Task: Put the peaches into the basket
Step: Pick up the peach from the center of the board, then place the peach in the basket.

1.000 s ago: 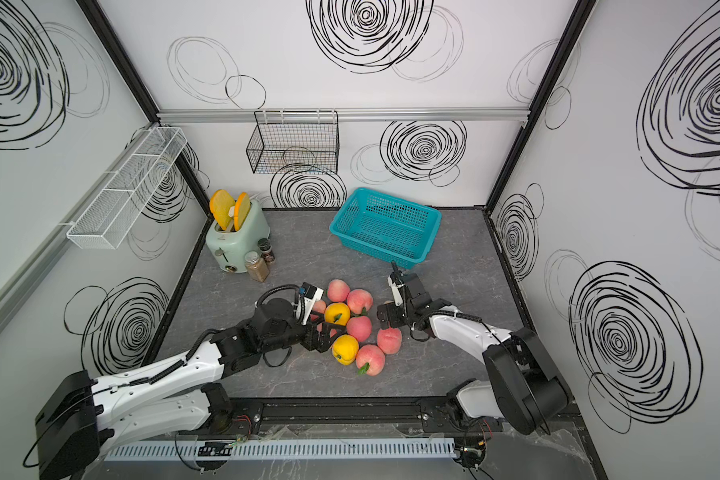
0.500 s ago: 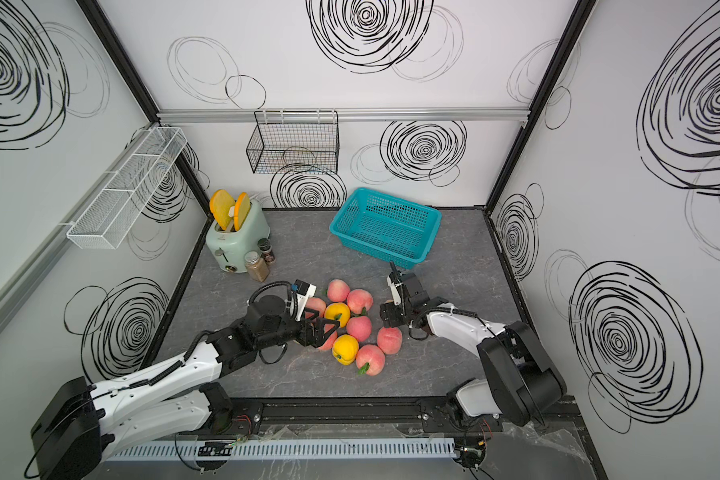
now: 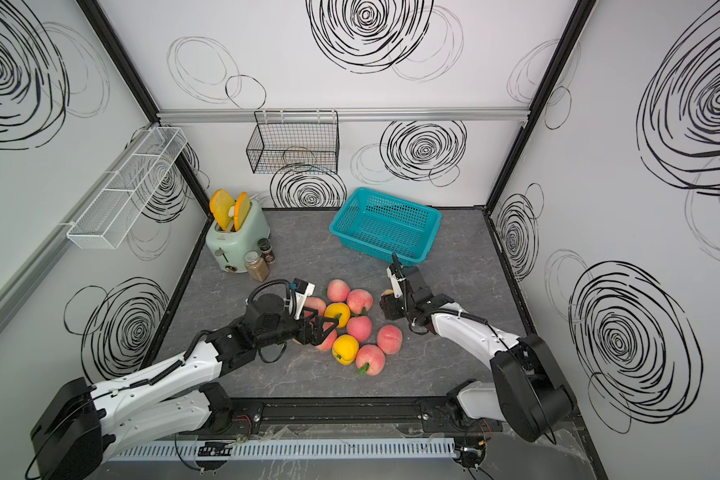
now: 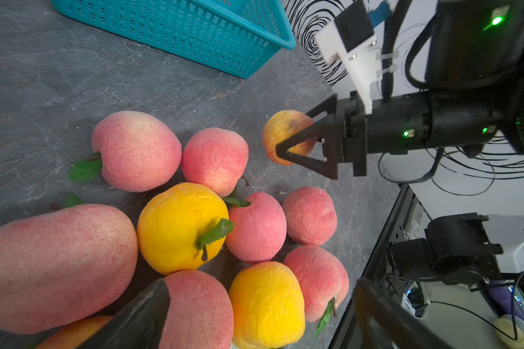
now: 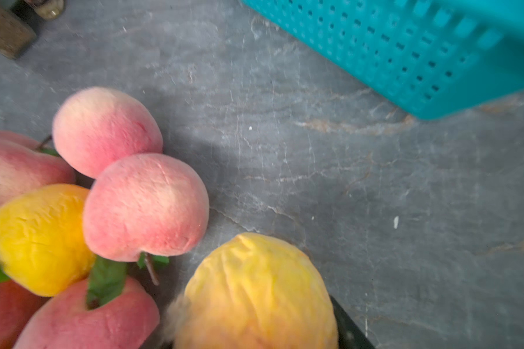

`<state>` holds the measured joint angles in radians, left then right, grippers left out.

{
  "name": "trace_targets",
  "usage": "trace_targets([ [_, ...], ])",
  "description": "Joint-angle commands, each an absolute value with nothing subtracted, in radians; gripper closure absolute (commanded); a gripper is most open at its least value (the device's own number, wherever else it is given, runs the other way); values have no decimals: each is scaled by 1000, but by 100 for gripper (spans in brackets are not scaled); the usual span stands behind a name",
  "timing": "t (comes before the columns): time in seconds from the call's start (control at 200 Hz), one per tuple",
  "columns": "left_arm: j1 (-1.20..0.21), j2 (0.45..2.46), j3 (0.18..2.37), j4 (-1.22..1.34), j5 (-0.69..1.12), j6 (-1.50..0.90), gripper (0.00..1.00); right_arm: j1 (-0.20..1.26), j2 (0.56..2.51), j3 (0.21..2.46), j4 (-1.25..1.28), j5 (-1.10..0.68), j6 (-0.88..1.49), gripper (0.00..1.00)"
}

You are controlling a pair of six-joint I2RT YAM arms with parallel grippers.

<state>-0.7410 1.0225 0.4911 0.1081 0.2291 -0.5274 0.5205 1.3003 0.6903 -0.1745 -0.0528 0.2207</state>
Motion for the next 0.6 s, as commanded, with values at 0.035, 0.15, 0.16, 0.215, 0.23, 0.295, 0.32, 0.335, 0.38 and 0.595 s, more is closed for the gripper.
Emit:
trace_targets([
  [0.035,-728,1041,525,158,239,-551,2,525,1263,776,-210,-31,188,43],
  [0.15,-727,1060,551,158,238,-554,2,521,1276,833,-195,-14,157,43],
  [0.16,-727,1061,553,158,238,-554,2,520,1279,840,-194,-15,154,42],
  [0.215,-727,1069,566,154,235,-554,2,508,1303,880,-193,-16,140,43],
  [0.23,-727,1072,571,154,234,-554,2,504,1311,890,-192,-14,138,43],
  [0.295,-726,1083,586,151,224,-554,2,484,1349,938,-183,-22,119,43],
  [0.32,-726,1089,593,152,222,-554,2,473,1363,957,-181,-24,113,43],
  [0.335,-725,1092,597,150,220,-555,2,467,1372,967,-178,-24,109,42],
  [0.38,-725,1104,609,146,215,-553,2,448,1398,999,-168,-31,99,42],
  [0.595,-712,1150,653,140,204,-545,2,361,1553,1174,-123,-81,66,42],
])
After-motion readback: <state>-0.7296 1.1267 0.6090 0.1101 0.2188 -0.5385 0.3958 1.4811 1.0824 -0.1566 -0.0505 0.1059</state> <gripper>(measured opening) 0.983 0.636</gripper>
